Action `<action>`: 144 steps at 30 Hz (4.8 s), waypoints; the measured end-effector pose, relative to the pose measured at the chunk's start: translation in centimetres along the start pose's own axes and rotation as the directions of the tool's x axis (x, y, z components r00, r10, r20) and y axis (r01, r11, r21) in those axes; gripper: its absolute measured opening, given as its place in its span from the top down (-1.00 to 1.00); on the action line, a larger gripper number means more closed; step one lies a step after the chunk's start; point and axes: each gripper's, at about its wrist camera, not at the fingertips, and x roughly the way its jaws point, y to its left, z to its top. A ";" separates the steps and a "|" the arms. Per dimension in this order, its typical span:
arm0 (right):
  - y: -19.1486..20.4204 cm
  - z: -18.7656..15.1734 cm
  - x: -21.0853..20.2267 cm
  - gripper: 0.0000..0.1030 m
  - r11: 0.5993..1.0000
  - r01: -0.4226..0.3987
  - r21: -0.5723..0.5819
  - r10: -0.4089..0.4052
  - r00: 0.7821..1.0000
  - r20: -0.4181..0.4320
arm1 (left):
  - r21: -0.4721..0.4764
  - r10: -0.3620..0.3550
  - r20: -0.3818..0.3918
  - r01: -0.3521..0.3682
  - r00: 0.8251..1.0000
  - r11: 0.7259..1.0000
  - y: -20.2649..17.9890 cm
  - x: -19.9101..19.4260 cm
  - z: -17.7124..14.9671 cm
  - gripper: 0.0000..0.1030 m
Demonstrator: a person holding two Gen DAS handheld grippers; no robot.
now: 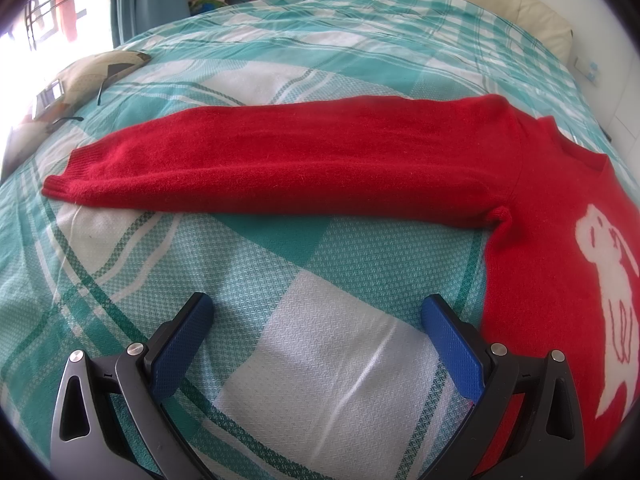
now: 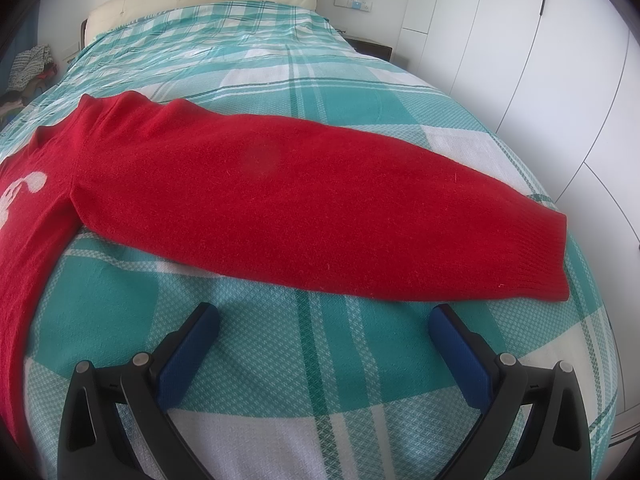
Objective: Fold small clothes
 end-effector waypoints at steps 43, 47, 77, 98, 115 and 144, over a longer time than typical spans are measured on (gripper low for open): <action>0.0 0.0 0.0 -1.00 1.000 0.000 0.000 0.000 1.000 0.000 | 0.000 0.001 0.000 -0.001 1.000 1.000 0.0 0.0 0.0 -0.99; 0.0 0.0 0.0 -1.00 1.000 0.000 0.000 0.000 1.000 0.000 | 0.000 0.001 0.000 -0.001 1.000 1.000 0.0 0.0 0.0 -0.99; 0.0 0.0 0.0 -1.00 1.000 0.000 0.000 0.000 1.000 0.000 | 0.000 0.002 0.000 -0.002 1.000 1.000 -0.1 0.1 0.0 -0.99; 0.0 0.0 0.0 -1.00 1.000 0.000 0.000 0.000 1.000 0.000 | 0.000 0.003 0.001 -0.003 1.000 1.000 -0.1 0.1 0.0 -0.99; 0.0 0.0 0.0 -1.00 1.000 0.000 0.000 0.000 1.000 0.000 | -0.001 0.003 0.001 -0.003 1.000 1.000 -0.1 0.2 0.0 -0.99; -19.9 -1.7 -2.5 -0.99 0.645 -0.482 0.592 0.431 0.870 0.239 | -0.001 0.003 0.001 -0.003 1.000 1.000 0.0 0.1 0.0 -0.99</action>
